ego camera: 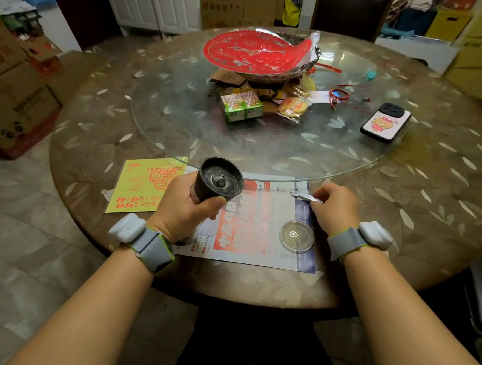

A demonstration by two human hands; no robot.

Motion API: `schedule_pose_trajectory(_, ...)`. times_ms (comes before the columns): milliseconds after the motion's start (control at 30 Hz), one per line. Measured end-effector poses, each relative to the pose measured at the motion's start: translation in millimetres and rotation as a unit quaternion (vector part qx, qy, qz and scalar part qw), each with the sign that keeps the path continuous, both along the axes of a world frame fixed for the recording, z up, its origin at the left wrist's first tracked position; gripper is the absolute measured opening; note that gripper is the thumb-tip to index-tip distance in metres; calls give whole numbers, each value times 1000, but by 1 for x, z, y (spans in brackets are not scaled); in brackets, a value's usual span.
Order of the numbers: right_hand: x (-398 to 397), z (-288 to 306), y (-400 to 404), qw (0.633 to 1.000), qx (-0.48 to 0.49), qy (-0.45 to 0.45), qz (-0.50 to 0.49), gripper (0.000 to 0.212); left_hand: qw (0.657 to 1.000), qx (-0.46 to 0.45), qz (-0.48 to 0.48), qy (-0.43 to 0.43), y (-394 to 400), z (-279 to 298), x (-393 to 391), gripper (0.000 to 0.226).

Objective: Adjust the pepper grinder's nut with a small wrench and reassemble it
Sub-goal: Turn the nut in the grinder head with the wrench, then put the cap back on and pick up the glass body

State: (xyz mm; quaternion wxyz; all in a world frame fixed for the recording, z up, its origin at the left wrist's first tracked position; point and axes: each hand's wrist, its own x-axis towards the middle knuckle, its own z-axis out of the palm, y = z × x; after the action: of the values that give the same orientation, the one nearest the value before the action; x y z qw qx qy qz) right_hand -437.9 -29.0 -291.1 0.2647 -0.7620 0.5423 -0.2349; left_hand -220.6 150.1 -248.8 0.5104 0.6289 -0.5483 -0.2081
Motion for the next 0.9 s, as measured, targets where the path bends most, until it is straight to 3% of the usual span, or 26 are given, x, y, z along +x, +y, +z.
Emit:
schedule_pose_trajectory(433,-3,-1,-2,1000,13,1,-6,19,1000,-1,3,-18,1,0,-1,88)
schedule_pose_trajectory(533,-7,12,15,998,-1,-14,56,24,1000,-4,1,-16,1,0,-1,86)
schedule_pose_trajectory(733,-13,30,48,963,-10,171,209,69,1000,-2,2,-23,1,1,-2,81)
schedule_pose_trajectory(800,-13,32,52,957,-20,193,214,73,1000,-3,2,-23,1,1,-2,79)
schedule_pose_trajectory(900,-10,33,54,952,-30,210,219,63,1000,-2,5,-29,1,0,-2,83)
